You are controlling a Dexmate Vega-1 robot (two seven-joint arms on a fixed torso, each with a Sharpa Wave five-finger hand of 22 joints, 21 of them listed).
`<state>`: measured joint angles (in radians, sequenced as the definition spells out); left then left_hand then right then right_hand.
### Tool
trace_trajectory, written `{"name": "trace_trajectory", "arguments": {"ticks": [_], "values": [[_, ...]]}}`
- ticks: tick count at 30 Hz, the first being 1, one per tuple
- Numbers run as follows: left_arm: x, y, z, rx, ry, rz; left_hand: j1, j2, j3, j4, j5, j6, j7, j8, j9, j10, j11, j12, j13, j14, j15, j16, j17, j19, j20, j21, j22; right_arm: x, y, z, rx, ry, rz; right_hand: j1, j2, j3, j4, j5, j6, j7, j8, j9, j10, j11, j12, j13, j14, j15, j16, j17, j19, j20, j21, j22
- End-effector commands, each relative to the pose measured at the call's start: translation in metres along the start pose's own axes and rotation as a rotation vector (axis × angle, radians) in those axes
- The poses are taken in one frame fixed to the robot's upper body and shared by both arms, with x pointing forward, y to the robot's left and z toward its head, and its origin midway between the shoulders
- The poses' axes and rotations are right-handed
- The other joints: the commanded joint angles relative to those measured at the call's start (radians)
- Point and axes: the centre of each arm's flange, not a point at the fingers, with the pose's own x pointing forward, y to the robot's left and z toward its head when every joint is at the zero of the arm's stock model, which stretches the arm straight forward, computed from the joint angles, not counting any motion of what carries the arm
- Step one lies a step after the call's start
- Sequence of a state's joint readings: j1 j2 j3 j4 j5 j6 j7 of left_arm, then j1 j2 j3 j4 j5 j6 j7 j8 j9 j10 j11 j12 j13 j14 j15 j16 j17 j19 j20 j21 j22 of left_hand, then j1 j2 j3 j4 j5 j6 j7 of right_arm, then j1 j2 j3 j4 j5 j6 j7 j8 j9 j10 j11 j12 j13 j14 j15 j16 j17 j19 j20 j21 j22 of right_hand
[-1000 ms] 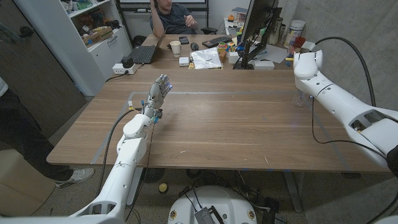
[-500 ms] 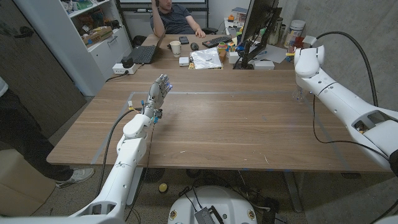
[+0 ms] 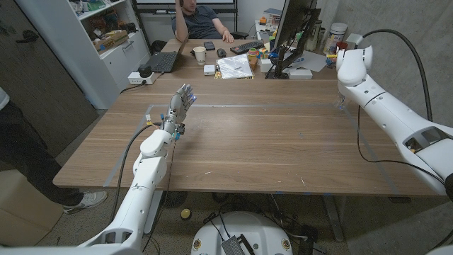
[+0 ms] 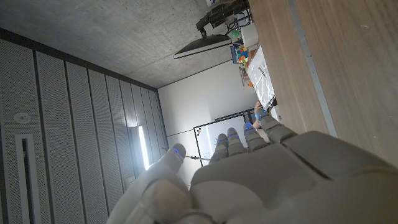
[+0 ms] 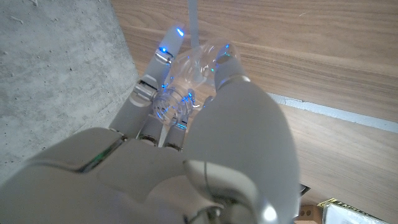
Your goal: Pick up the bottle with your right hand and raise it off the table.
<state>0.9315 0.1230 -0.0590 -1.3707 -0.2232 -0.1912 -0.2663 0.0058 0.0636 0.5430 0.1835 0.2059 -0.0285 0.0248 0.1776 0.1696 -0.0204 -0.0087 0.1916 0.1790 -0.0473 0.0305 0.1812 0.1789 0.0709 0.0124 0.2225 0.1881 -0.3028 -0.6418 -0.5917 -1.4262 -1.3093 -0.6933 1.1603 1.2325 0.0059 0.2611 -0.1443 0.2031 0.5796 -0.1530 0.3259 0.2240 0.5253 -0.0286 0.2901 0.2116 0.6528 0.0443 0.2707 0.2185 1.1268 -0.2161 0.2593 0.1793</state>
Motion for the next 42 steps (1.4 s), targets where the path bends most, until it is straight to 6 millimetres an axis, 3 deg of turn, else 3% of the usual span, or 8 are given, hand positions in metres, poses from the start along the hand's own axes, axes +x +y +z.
{"name": "trace_trajectory", "arguments": {"ticks": [1, 21, 42], "values": [[0.002, 0.000, 0.000, -0.002, -0.005, -0.002, -0.002, 0.094, -0.006, 0.000, 0.003, -0.004, 0.003, 0.004, 0.004, -0.001, 0.000, 0.006, 0.002, 0.003, 0.001, 0.004, 0.002, 0.004, 0.000, 0.007, 0.005, -0.010, -0.010, -0.002, 0.017, -0.012, -0.024, 0.157, 0.170, 0.016, 0.023, 0.001, 0.185, 0.176, 0.006, 0.013, 0.014, 0.005, 0.004, 0.006, 0.121, -0.278, 0.004, 0.000, 0.015, 0.002, 0.007, 0.005], [0.002, 0.002, 0.002, -0.003, -0.012, -0.002, -0.002, 0.094, -0.008, 0.000, 0.003, -0.004, 0.003, 0.003, 0.004, -0.001, 0.001, 0.005, 0.002, 0.003, 0.001, 0.004, 0.002, 0.004, 0.000, 0.007, 0.005, -0.032, -0.030, -0.009, 0.042, -0.022, -0.094, 0.160, 0.172, 0.019, 0.028, -0.001, 0.201, 0.184, 0.004, 0.015, 0.039, 0.009, 0.001, 0.007, 0.152, -0.280, 0.008, 0.001, 0.029, 0.004, 0.012, 0.005], [0.002, 0.003, 0.002, -0.007, -0.023, 0.000, -0.001, 0.095, -0.010, 0.000, 0.004, -0.004, 0.003, 0.003, 0.004, -0.001, 0.000, 0.005, 0.002, 0.004, 0.000, 0.004, 0.002, 0.005, 0.000, 0.006, 0.005, -0.066, -0.052, -0.035, 0.164, -0.082, -0.213, 0.167, 0.173, 0.018, 0.029, -0.004, 0.220, 0.194, 0.001, 0.017, 0.066, 0.012, -0.003, 0.008, 0.196, -0.282, 0.020, 0.008, 0.045, 0.006, 0.020, 0.006]]}}
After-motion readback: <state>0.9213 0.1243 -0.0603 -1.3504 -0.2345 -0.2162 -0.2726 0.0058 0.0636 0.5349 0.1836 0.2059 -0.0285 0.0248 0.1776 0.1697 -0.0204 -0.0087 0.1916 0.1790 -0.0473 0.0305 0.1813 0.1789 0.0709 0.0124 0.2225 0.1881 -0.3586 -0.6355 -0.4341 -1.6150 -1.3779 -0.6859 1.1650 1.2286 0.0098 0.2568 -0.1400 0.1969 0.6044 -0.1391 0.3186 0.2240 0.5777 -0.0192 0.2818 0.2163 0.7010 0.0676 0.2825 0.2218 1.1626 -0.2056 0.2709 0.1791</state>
